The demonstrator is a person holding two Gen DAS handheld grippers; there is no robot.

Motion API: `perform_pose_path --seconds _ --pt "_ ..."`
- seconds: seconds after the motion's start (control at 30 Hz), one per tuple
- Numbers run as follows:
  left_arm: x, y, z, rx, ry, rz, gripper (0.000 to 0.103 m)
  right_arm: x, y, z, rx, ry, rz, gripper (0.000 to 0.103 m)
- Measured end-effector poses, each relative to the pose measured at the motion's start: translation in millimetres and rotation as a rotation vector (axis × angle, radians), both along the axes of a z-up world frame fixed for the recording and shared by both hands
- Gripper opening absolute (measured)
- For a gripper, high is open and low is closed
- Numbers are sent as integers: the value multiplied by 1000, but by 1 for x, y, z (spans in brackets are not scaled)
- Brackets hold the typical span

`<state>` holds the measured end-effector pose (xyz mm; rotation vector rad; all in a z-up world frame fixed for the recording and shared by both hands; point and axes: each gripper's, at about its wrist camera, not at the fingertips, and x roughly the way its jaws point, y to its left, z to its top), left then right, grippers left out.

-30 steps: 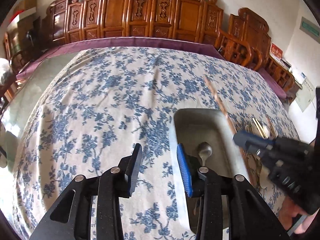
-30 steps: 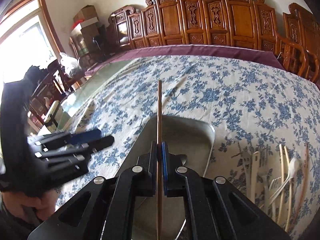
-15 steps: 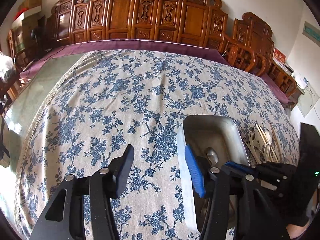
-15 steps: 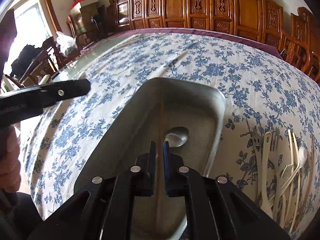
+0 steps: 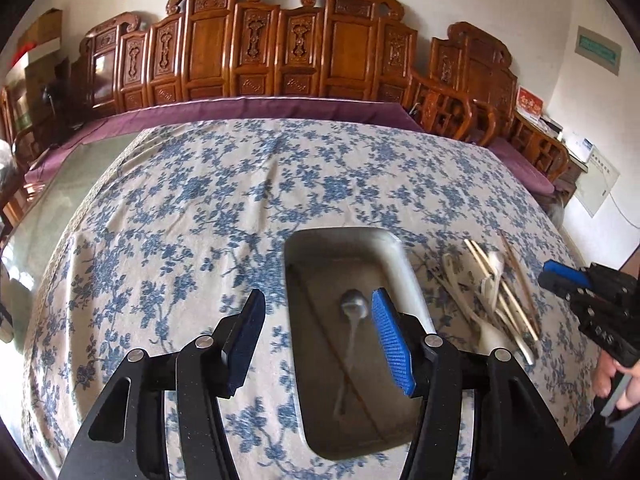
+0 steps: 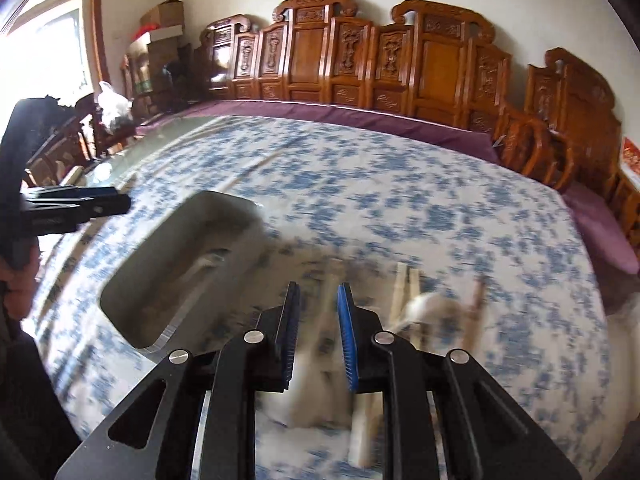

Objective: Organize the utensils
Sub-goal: 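Lower the wooden chopstick into the grey tray and open the right tool, then grasp another wooden chopstick from the pile with the right tool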

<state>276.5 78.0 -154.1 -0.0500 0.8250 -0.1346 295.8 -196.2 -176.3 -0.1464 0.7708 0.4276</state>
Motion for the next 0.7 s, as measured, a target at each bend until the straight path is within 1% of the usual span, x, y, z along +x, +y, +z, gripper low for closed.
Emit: perform_pose_path --seconds 0.17,0.3,0.53,0.57,0.63,0.7 --pt "-13 -33 7 17 -17 -34 53 2 -44 -10 -15 -8 -48 22" --pt "-21 -58 11 28 -15 -61 53 6 -62 -21 -23 -10 -63 21" --pt "-28 -111 -5 45 34 -117 53 23 -88 -43 -31 43 -63 22" --pt "-29 -117 -7 47 37 -124 53 25 -91 -44 -31 51 -65 23" --pt "-27 -132 -11 50 45 -138 53 29 -97 -50 -30 68 -70 33" --pt "-24 -146 -17 50 57 -152 53 35 -99 -57 -30 94 -77 33"
